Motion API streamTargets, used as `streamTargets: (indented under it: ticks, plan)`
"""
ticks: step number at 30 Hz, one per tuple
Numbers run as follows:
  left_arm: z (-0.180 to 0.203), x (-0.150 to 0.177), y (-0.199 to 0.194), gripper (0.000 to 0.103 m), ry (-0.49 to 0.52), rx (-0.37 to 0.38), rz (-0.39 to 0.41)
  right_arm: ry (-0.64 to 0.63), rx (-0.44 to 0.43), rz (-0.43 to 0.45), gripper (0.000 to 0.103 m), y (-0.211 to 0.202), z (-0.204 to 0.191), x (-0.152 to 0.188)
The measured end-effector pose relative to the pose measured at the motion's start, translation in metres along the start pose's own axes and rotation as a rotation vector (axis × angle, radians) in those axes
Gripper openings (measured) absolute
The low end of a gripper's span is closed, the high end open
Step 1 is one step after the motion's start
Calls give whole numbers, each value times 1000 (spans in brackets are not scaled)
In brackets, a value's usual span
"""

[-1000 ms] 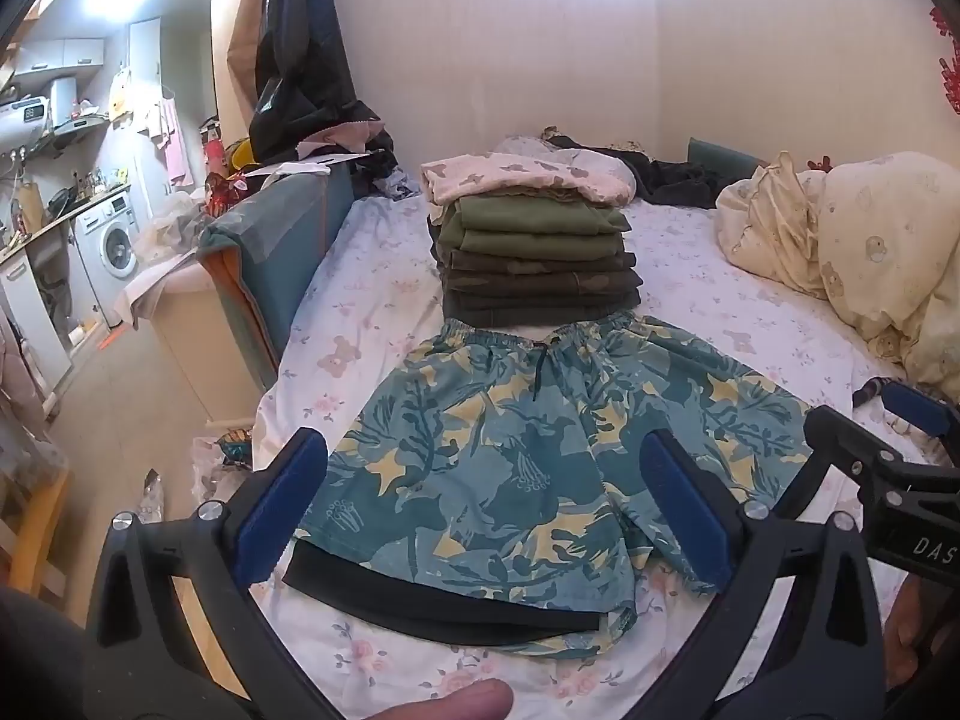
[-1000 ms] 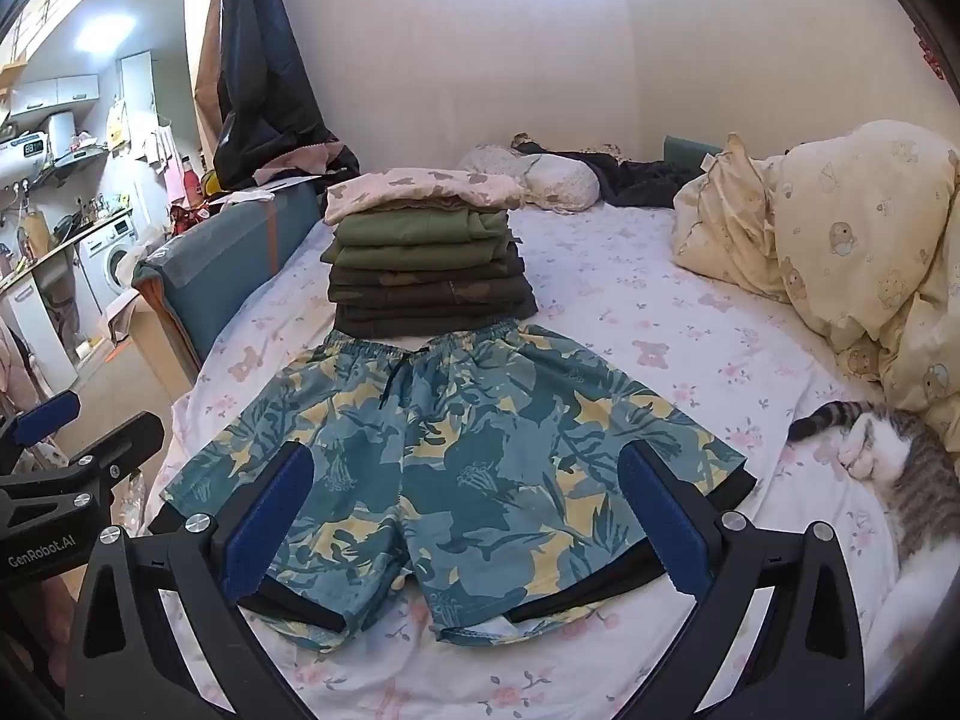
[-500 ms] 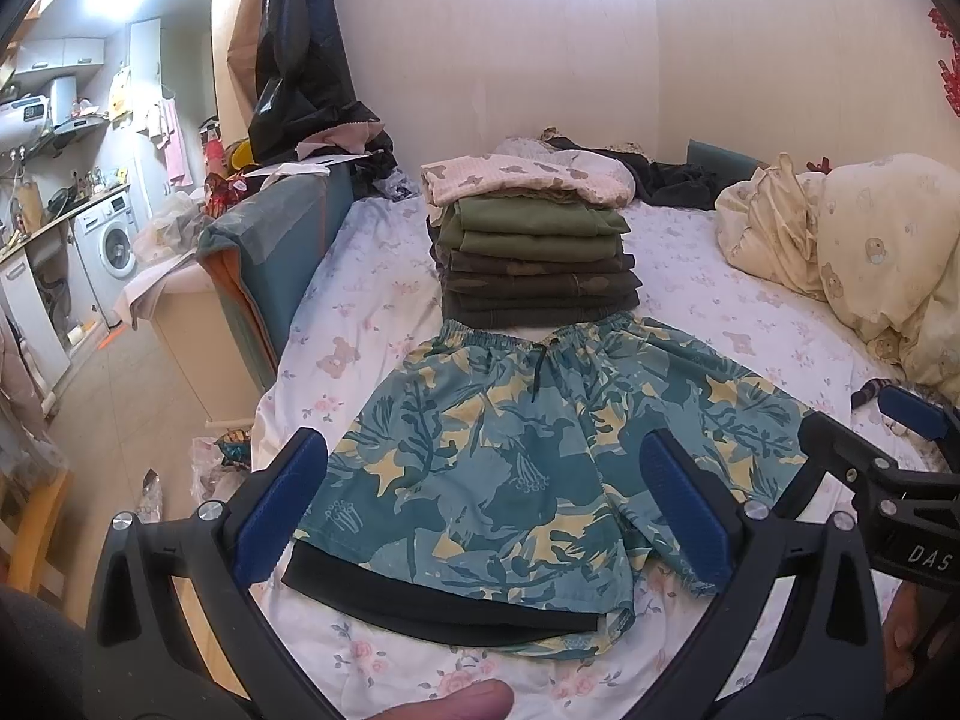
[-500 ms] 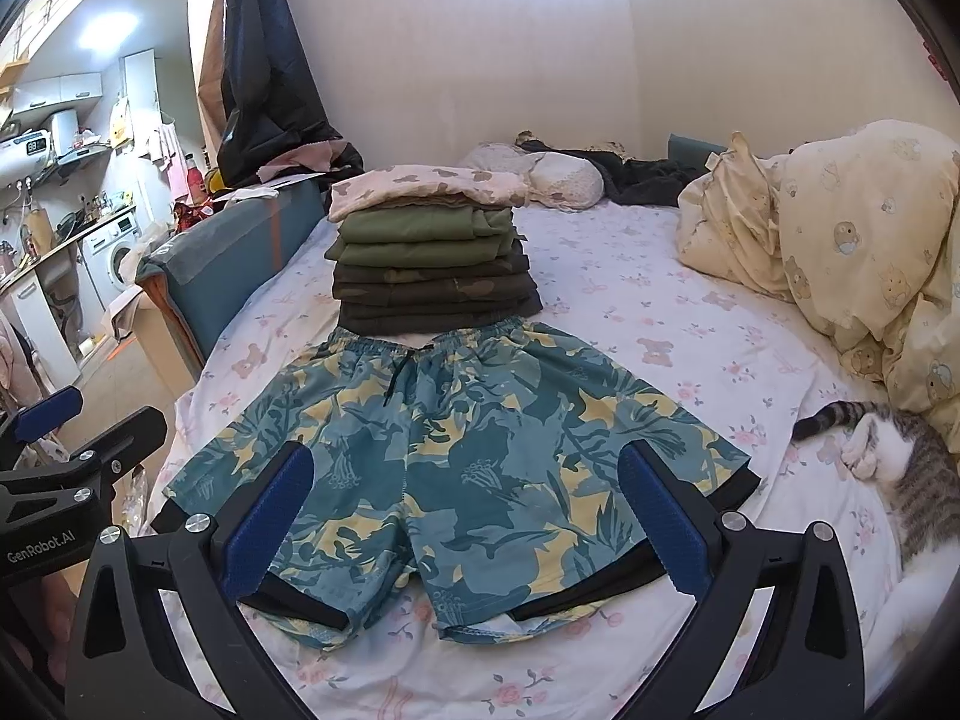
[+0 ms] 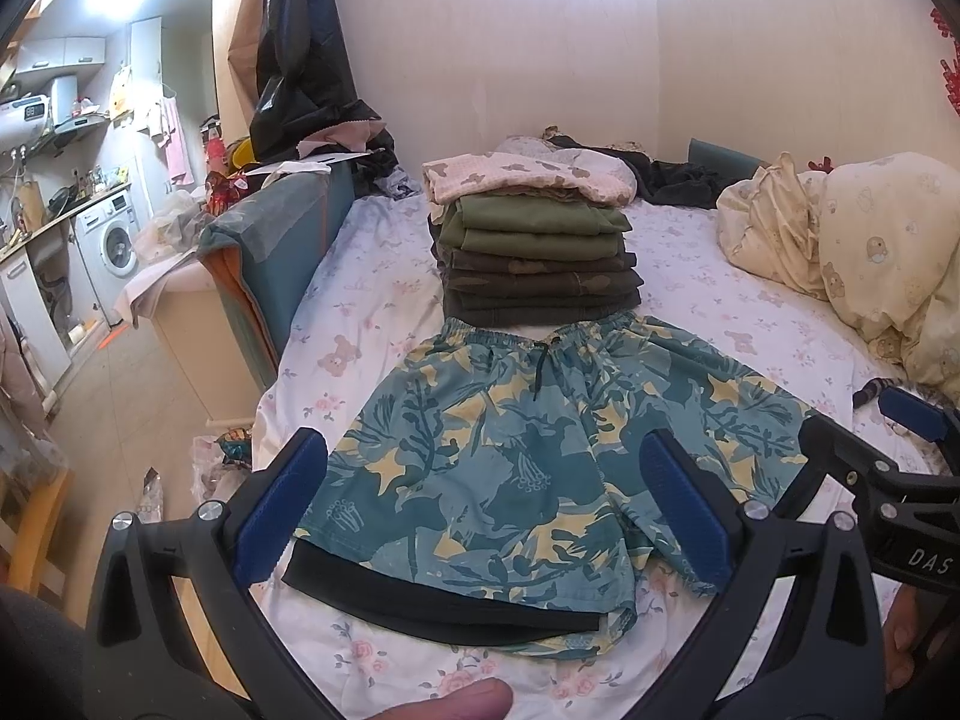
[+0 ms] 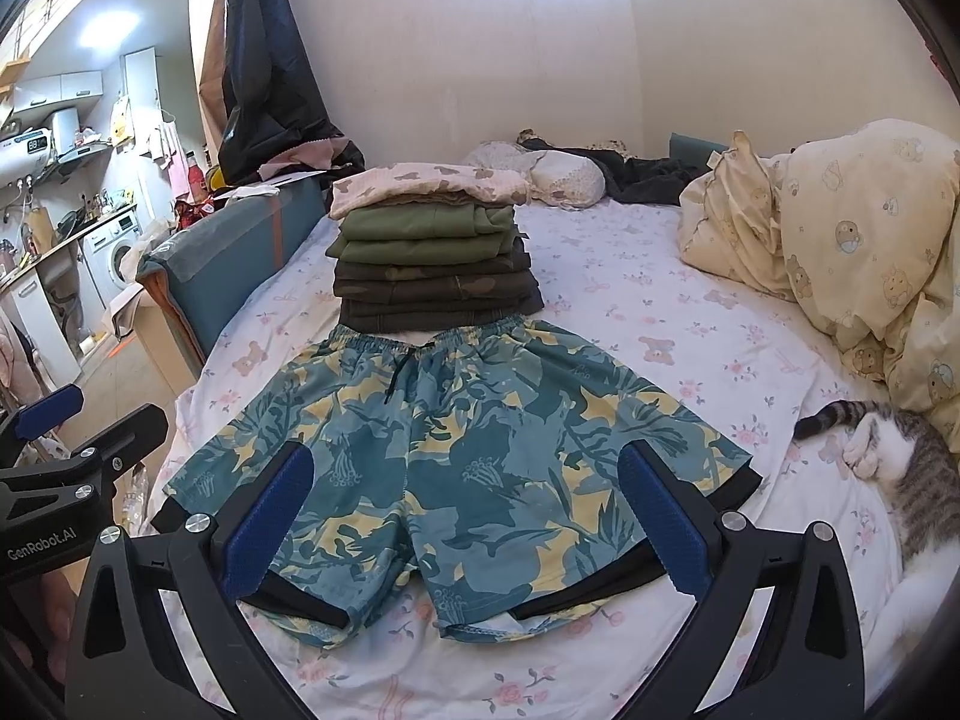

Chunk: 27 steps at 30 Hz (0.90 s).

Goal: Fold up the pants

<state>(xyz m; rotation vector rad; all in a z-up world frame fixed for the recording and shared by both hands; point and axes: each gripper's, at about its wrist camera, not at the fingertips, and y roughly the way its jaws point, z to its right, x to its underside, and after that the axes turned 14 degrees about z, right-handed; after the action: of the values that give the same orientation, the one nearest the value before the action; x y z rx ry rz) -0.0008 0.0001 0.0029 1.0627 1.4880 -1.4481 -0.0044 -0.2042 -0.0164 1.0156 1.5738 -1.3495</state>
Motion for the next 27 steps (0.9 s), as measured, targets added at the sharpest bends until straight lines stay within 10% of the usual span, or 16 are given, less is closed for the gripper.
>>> streamTargets:
  ticks: [27]
  plan:
    - [0,0,0,103,-1,4,-4,4,1,-6,103,1,-1,2]
